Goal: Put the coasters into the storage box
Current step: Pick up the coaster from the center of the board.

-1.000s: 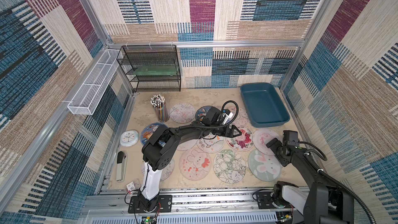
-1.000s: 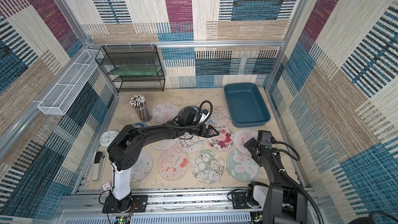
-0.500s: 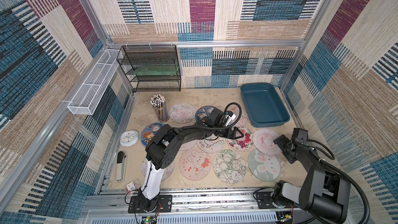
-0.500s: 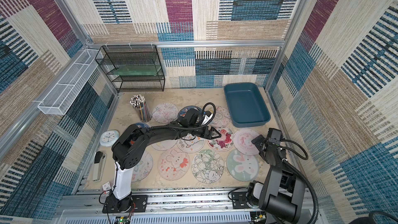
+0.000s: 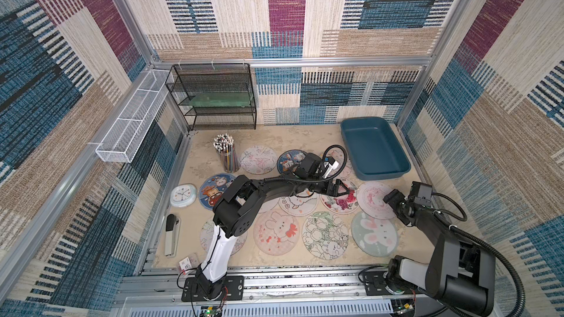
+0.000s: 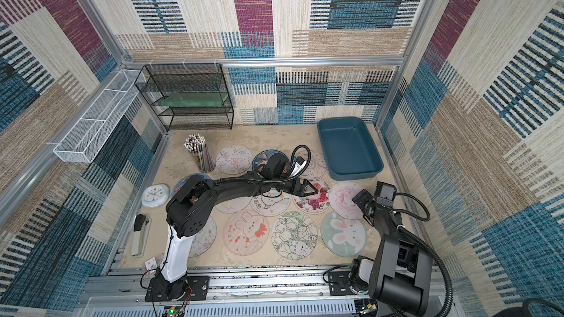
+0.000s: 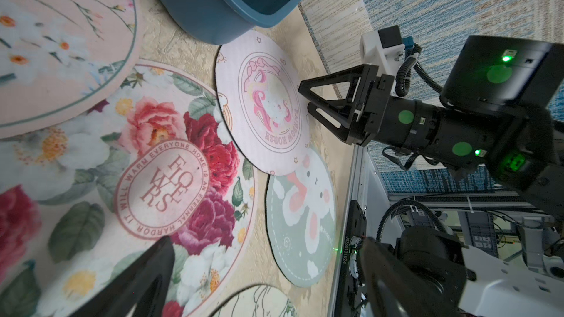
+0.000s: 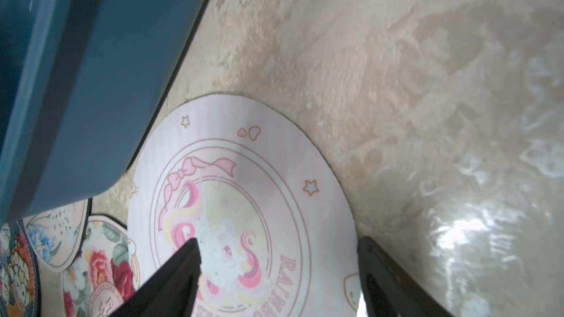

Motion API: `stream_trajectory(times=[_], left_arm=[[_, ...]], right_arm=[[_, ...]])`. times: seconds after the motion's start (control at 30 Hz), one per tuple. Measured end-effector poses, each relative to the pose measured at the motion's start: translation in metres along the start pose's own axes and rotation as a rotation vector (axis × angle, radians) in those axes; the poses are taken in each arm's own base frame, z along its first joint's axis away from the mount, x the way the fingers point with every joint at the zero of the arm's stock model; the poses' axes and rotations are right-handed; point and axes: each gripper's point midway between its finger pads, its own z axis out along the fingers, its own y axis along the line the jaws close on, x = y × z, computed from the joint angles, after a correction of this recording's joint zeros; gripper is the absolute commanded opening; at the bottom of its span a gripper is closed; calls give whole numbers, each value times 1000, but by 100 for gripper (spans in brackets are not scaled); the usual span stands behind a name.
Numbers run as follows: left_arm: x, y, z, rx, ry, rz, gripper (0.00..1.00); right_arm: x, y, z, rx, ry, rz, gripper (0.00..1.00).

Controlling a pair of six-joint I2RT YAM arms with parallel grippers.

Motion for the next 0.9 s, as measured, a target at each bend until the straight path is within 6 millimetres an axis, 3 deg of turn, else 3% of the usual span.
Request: stream_trajectory(times=[0.2, 0.53, 0.9], left_arm=[[5, 1, 19, -4, 39, 19, 93], [37, 1, 61, -34, 144, 81, 87], [26, -5, 94, 6, 137, 118, 82]], right_arm=[[11, 2, -8, -5, 28, -10, 81], [15, -1, -8, 4, 40, -9, 80], [14, -1, -6, 2, 36, -9, 75]])
